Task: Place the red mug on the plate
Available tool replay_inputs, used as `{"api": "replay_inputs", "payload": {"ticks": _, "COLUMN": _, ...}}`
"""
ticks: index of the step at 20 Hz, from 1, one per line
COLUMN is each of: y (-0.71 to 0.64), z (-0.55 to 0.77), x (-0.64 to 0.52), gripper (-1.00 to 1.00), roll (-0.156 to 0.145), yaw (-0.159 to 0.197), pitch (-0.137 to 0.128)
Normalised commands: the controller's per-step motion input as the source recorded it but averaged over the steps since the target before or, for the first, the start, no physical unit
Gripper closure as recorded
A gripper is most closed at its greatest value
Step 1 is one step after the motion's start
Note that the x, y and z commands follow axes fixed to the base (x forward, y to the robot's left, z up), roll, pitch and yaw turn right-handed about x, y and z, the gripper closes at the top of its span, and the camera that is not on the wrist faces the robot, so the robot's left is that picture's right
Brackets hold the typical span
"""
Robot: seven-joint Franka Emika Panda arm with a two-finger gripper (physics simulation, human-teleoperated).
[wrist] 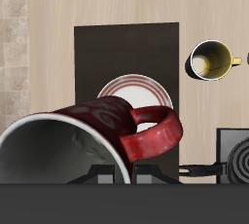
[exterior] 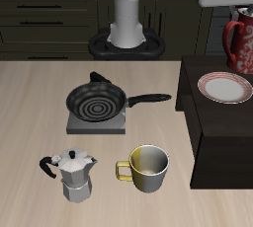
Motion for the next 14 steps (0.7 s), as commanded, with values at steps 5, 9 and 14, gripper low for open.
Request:
{"api": "replay_inputs", "payload": {"ticks": 5, "y": -0.15, "z": -0.25, "x": 0.08, "gripper": 1.00, "roll": -0.033, "yaw": -0.002, "pitch": 0.046}}
{"api": "replay_inputs", "payload": {"ticks": 9, "y": 0.01, "z": -0.27, "x": 0.08, "gripper": 1.00, "roll": 0.044, "yaw": 0.065, "pitch": 0.036}}
{"api": "replay_inputs", "payload": {"ticks": 14, "y": -0.10, "z": -0.21, "x": 0.09, "gripper": 1.00, "roll": -0.001, "yaw": 0.027, "pitch": 0.029}}
